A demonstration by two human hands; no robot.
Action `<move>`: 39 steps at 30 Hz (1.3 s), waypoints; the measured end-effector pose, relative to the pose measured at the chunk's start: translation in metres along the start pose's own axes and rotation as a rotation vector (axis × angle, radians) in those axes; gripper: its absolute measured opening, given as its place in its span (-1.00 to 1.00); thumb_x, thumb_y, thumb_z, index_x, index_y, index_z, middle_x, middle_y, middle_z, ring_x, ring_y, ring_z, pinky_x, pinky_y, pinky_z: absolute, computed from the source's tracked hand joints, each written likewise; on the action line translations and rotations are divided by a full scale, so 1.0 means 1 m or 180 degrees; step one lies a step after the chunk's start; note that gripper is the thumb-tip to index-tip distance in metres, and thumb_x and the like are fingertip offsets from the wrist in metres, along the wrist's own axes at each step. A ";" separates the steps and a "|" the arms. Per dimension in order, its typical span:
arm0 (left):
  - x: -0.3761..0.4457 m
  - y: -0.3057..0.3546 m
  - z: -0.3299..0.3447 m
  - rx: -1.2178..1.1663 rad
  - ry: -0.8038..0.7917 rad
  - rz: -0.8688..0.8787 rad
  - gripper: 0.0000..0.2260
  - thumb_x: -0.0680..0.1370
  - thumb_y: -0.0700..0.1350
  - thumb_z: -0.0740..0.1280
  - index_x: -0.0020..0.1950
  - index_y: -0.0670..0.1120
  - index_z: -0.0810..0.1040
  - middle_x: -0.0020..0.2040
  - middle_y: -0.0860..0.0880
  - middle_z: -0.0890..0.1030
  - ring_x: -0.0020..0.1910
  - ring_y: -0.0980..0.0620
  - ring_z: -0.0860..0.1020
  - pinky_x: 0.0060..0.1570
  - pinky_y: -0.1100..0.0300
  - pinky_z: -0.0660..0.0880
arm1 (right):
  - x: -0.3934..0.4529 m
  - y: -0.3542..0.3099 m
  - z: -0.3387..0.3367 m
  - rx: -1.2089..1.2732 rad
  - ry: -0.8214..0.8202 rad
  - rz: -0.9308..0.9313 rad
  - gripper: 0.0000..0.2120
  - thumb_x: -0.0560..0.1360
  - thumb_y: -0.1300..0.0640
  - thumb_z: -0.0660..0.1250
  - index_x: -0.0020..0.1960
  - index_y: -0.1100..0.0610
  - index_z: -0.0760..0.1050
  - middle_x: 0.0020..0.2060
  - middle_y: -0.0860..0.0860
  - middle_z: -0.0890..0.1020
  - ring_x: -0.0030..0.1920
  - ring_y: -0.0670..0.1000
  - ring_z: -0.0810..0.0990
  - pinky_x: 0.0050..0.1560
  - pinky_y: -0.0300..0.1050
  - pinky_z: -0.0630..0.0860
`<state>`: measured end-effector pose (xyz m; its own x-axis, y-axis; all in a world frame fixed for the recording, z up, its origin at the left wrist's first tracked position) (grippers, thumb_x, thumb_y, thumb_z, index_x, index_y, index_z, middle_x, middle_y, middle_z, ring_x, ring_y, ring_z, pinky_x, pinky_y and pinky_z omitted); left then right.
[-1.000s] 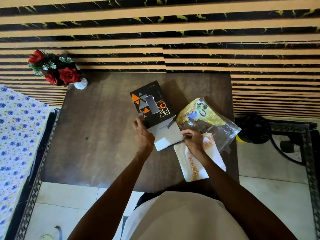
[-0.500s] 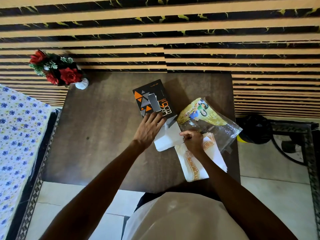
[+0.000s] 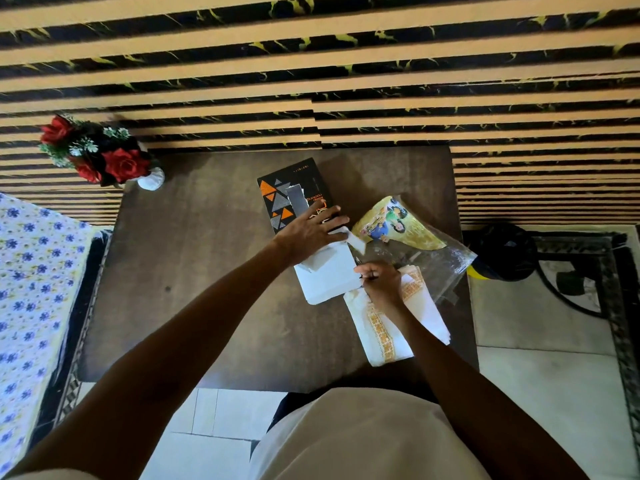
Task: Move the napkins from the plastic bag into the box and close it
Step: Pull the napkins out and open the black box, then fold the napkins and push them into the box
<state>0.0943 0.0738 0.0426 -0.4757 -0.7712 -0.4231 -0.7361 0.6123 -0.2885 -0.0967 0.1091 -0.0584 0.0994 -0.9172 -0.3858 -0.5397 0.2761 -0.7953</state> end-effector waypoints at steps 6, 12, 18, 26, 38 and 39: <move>0.007 0.006 0.002 -0.0270 -0.0117 -0.0120 -0.19 0.45 -0.06 0.45 0.56 0.03 0.03 0.54 -0.10 0.16 0.51 -0.20 0.11 0.46 -0.13 0.16 | -0.001 -0.003 -0.001 -0.0039 -0.0046 0.0016 -0.69 0.42 0.50 0.31 -0.02 0.19 0.68 -0.12 0.04 0.70 -0.22 -0.15 0.62 -0.31 -0.57 0.46; 0.000 0.014 0.017 -0.1106 0.0109 -0.0605 -0.04 0.31 -0.09 0.55 0.54 0.15 0.04 0.59 -0.11 -0.03 0.55 -0.25 -0.03 0.45 -0.29 0.02 | -0.004 -0.006 -0.005 -0.0075 0.0047 -0.0138 -0.73 0.42 0.49 0.33 -0.03 0.23 0.68 -0.10 0.06 0.72 -0.18 -0.09 0.63 -0.24 -0.62 0.44; -0.036 0.040 0.025 -0.1963 0.0805 -0.1594 -0.25 0.31 -0.38 0.40 0.44 0.02 0.29 0.50 -0.17 0.20 0.49 -0.22 0.16 0.46 -0.21 0.15 | -0.002 -0.006 -0.005 -0.0186 -0.0071 -0.0153 -0.75 0.42 0.44 0.35 0.00 0.21 0.67 -0.10 -0.01 0.70 -0.13 -0.11 0.60 -0.14 -0.60 0.44; -0.054 0.160 -0.001 -0.3564 0.1051 -0.1008 -0.70 0.57 0.06 0.17 0.22 -0.02 0.51 0.22 -0.06 0.55 0.18 -0.06 0.50 0.21 0.05 0.44 | 0.001 0.003 -0.008 0.0636 -0.0260 0.0094 -0.72 0.41 0.50 0.36 0.02 0.23 0.62 -0.16 0.02 0.66 -0.21 -0.15 0.61 -0.14 -0.34 0.56; -0.027 0.201 0.031 -0.3914 0.0561 -0.1941 -0.45 0.43 0.04 0.39 0.37 -0.11 0.37 0.36 -0.15 0.35 0.30 -0.17 0.34 0.29 -0.06 0.39 | -0.022 -0.007 -0.077 0.0524 0.0067 -0.0156 -0.79 0.45 0.44 0.34 0.01 0.23 0.60 -0.16 0.05 0.66 -0.19 -0.06 0.61 -0.12 -0.34 0.56; -0.026 0.201 0.030 -0.4087 0.0657 -0.2066 -0.44 0.42 0.01 0.42 0.36 -0.15 0.38 0.32 -0.19 0.37 0.26 -0.20 0.38 0.25 -0.07 0.42 | -0.030 -0.001 -0.086 0.0099 0.0190 -0.0309 -0.81 0.45 0.41 0.35 0.01 0.23 0.62 -0.14 0.04 0.66 -0.18 -0.07 0.61 -0.14 -0.42 0.53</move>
<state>-0.0270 0.2219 -0.0306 0.1244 -0.9249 -0.3592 -0.7070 -0.3367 0.6220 -0.1710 0.1118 -0.0063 0.0994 -0.9553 -0.2785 -0.5037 0.1930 -0.8420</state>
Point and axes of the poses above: each hand's wrist, its own x-axis towards the middle knuckle, its own z-axis out of the palm, y = z × x, the point moved 2 cm from there along x, towards the middle knuckle
